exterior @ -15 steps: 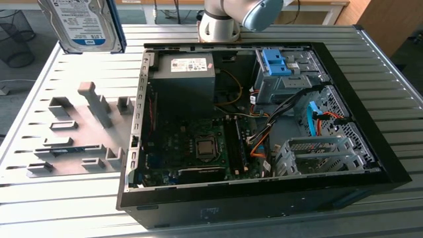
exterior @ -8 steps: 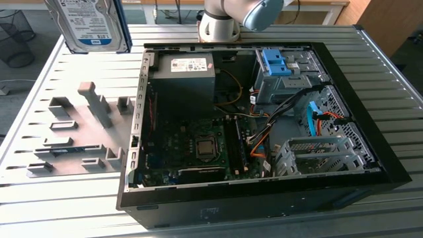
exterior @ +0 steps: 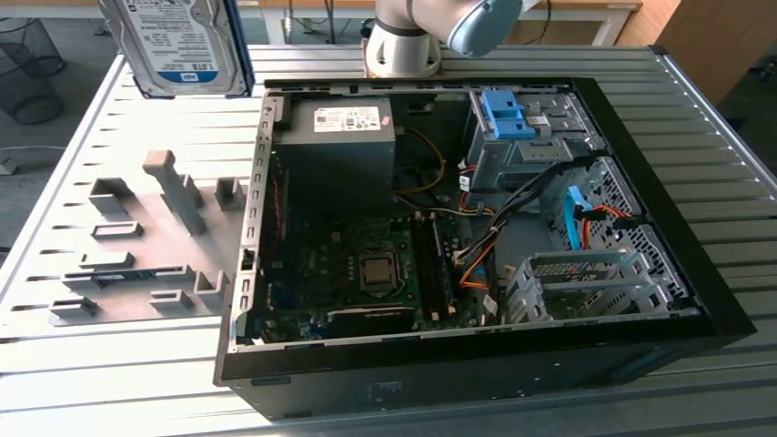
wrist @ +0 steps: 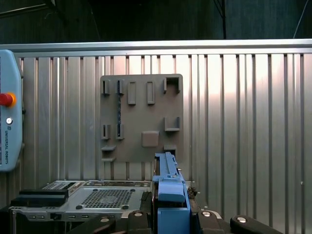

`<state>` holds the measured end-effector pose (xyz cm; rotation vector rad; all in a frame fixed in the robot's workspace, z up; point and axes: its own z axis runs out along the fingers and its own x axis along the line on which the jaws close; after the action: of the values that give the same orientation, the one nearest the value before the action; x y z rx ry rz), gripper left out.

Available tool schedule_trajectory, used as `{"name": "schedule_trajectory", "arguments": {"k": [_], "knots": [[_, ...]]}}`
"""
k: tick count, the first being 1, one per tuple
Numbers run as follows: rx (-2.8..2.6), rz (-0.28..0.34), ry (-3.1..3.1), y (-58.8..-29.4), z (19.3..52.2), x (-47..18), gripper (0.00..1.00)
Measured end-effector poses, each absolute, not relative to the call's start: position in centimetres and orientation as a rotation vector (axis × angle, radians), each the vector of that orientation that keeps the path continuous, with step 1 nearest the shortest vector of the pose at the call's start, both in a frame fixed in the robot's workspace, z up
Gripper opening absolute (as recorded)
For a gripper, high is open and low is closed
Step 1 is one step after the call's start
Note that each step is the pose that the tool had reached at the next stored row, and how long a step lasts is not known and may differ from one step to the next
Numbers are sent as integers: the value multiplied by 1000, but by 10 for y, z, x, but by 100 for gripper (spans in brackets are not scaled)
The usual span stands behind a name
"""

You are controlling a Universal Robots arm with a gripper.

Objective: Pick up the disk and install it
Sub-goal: 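Pick up the disk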

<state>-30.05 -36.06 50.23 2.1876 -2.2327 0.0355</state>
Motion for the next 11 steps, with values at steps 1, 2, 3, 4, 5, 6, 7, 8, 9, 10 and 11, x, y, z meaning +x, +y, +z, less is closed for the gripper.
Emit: {"name": "schedule_trajectory", "arguments": {"k": [1, 2, 3, 4, 5, 6, 7, 8, 9, 10, 11], "knots": [[2187, 35, -2233, -361, 502, -299, 36], [2187, 35, -2233, -361, 502, -298, 36], [2187, 35, -2233, -361, 502, -296, 36], [2188, 35, -2233, -361, 502, -295, 36], [2188, 35, -2233, -361, 502, -293, 36], [2188, 35, -2233, -361, 502, -292, 36], [2187, 35, -2233, -361, 502, -291, 36], [2187, 35, -2233, -361, 502, -290, 36], [2188, 35, -2233, -361, 502, -288, 36], [2188, 35, -2233, -361, 502, -287, 36], [2188, 35, -2233, -361, 502, -285, 36]]}}
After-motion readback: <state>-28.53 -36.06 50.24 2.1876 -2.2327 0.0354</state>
